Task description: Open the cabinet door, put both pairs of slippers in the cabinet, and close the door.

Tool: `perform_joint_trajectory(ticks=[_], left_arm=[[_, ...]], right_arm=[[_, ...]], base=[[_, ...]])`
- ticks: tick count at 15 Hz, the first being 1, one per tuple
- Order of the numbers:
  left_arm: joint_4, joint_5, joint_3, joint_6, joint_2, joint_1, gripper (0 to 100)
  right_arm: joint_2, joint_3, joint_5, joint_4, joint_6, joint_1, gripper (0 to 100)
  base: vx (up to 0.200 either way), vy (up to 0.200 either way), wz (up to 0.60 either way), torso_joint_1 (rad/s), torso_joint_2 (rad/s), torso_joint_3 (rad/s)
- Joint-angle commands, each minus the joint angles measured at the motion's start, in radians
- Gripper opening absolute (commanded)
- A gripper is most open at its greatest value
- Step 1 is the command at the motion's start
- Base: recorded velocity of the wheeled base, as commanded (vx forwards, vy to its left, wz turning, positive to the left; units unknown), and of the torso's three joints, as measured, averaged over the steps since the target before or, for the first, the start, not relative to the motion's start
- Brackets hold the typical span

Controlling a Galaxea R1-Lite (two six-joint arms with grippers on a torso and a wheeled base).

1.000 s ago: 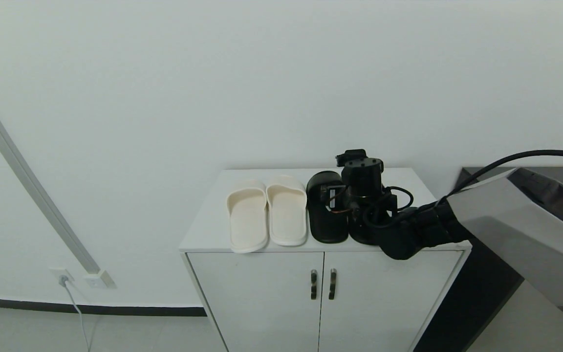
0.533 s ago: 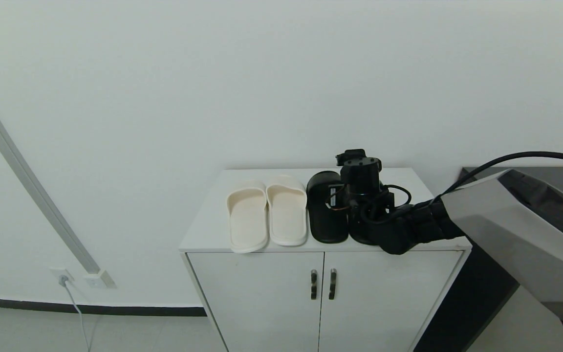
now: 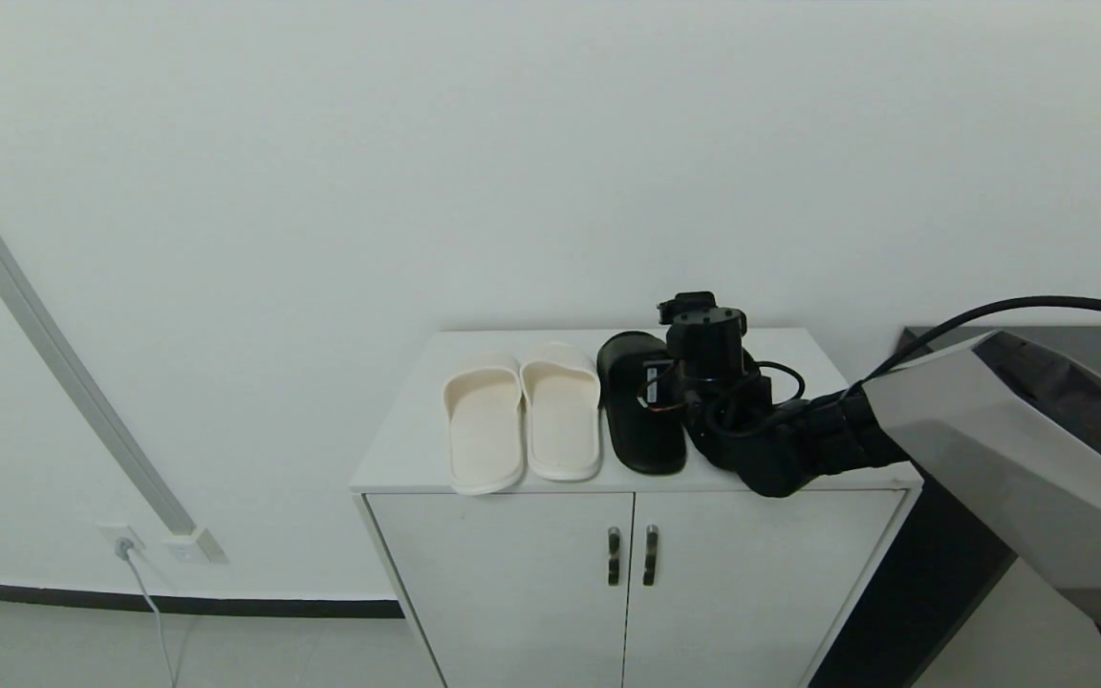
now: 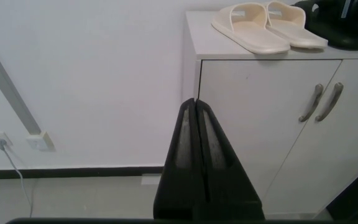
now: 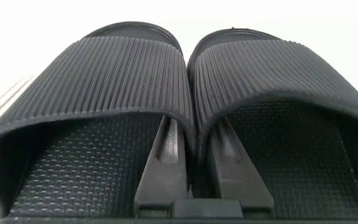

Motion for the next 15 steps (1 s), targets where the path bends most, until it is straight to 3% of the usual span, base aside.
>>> perform_joint_trajectory(ticks=[1,6,10,15], left_arm=[[0.000,0.000,0.000,-0.001,0.000,0.000,0],[0.000,0.000,0.000,0.001,0.000,0.001,0],[0.000,-0.003,0.000,0.004,0.000,0.001,0],[0.000,-0.003,0.000,0.004,0.000,0.001,0]], right_arm=[[-0.045,0.003,0.000,0.000,-0.001,0.000,0],[-0.273,0.192,0.042,-0.002,-0.001,0.008,0],[-0.612,0.597,0.247,-0.008,-0.001,0.041,0],[-0.924,0.925,0.430,0.001,0.001,0.078,0]], base=[[0.000,0.000,0.00,0.000,0.00,0.000],[0.000,0.000,0.00,0.000,0.00,0.000],[0.000,0.000,0.00,0.000,0.00,0.000],[0.000,0.000,0.00,0.000,0.00,0.000]])
